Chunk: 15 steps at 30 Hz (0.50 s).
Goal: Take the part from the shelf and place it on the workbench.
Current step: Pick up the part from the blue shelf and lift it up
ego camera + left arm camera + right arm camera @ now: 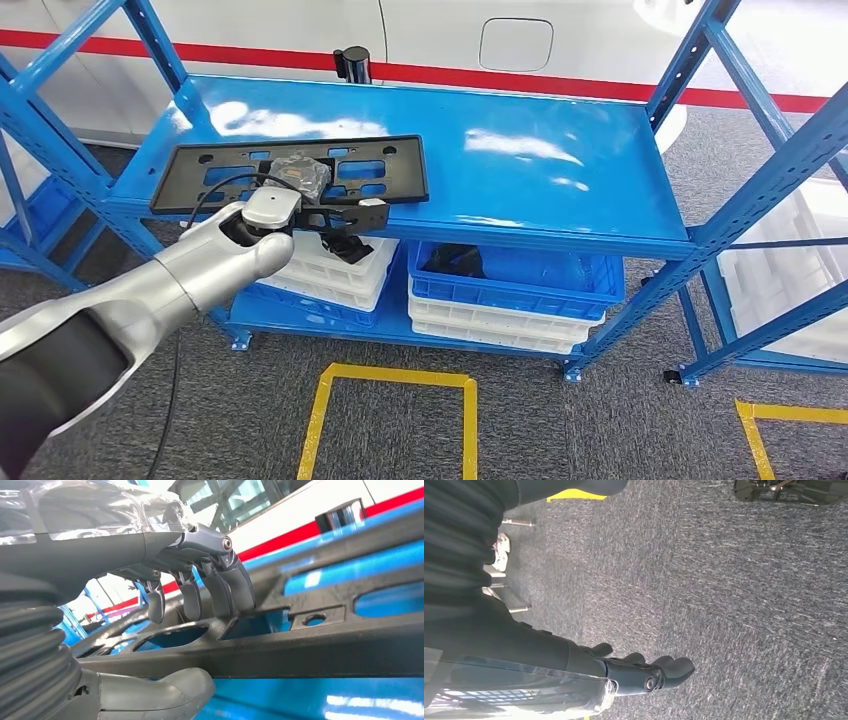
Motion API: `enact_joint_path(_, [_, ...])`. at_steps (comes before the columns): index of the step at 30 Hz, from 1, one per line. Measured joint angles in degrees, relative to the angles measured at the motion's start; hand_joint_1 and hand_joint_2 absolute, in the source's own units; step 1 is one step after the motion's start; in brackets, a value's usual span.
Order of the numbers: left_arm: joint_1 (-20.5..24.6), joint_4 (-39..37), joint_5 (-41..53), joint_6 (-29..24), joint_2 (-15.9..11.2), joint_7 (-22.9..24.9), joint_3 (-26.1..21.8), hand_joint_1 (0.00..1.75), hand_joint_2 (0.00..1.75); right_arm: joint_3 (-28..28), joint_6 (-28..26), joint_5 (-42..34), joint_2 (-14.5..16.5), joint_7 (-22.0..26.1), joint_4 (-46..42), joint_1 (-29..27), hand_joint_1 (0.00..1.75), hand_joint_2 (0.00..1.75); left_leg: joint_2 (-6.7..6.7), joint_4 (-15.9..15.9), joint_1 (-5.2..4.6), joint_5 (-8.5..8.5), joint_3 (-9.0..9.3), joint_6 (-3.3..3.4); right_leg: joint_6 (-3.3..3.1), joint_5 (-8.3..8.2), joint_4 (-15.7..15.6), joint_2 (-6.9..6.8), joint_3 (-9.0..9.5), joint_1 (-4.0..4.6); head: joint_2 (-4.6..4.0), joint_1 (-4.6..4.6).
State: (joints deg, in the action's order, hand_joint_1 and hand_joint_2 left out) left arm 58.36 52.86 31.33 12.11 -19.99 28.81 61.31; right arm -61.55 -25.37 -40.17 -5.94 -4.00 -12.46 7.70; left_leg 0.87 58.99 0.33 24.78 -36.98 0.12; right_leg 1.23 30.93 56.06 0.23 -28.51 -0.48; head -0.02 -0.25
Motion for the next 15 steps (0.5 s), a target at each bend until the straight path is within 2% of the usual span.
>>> enact_joint_path(15, [0.8,0.2,1.4,-0.5,1.3,-0.3,0.0,1.75,1.75,0.0,0.0,0.0,-0.3,0.0,0.0,0.5,0.00,1.75,0.16,0.0,-0.01,0.01,-0.06,0.01,0.03,0.03,0.0,-0.08,0.01,-0.02,0.00,0.00])
